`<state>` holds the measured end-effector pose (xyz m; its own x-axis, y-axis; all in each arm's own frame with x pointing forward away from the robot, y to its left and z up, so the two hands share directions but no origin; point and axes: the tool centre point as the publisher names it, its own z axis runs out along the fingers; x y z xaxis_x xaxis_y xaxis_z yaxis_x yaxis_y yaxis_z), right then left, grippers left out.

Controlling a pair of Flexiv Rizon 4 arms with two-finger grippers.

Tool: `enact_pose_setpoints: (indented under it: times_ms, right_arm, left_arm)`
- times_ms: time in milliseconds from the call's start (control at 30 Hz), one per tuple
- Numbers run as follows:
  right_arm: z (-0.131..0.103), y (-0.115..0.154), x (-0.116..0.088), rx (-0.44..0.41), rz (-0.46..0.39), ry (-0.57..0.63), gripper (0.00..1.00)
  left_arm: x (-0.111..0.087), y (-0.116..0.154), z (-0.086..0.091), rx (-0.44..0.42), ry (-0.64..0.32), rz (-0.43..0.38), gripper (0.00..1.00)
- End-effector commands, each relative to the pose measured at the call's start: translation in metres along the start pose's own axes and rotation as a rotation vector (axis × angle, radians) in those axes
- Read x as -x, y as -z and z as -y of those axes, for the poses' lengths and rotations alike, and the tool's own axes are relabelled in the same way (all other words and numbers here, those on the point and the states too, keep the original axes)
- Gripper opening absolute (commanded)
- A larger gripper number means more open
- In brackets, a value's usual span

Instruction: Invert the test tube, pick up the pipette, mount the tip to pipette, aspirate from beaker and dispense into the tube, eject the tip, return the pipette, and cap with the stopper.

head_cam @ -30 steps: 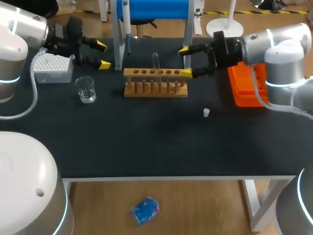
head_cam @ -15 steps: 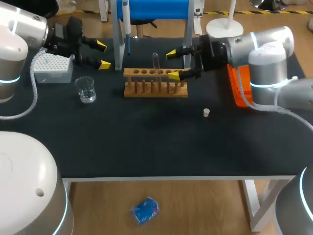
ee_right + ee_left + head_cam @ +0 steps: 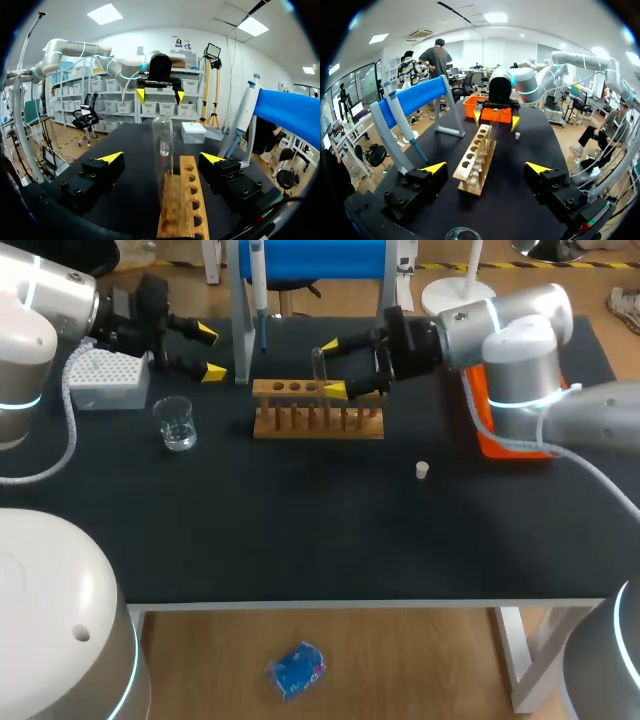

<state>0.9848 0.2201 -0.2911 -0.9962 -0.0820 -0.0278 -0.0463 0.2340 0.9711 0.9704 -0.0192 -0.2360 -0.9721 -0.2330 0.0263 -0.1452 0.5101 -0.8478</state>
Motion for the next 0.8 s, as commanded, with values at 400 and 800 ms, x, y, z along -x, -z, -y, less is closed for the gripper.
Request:
enact_pose_setpoints:
  times_ms: [400,800]
  right_arm:
    - [0.0052,-0.0159,0.0077,0.021,-0.015,-0.009,0.57]
    - [0.0035,-0.0174,0.0037,0.024,-0.023,-0.008,0.37]
  left_arm:
    - [-0.0003,-0.0001,0.0003,0.002,0.001,0.0,1.0]
    - [-0.0003,-0.0001,0.0003,0.002,0.001,0.0,1.0]
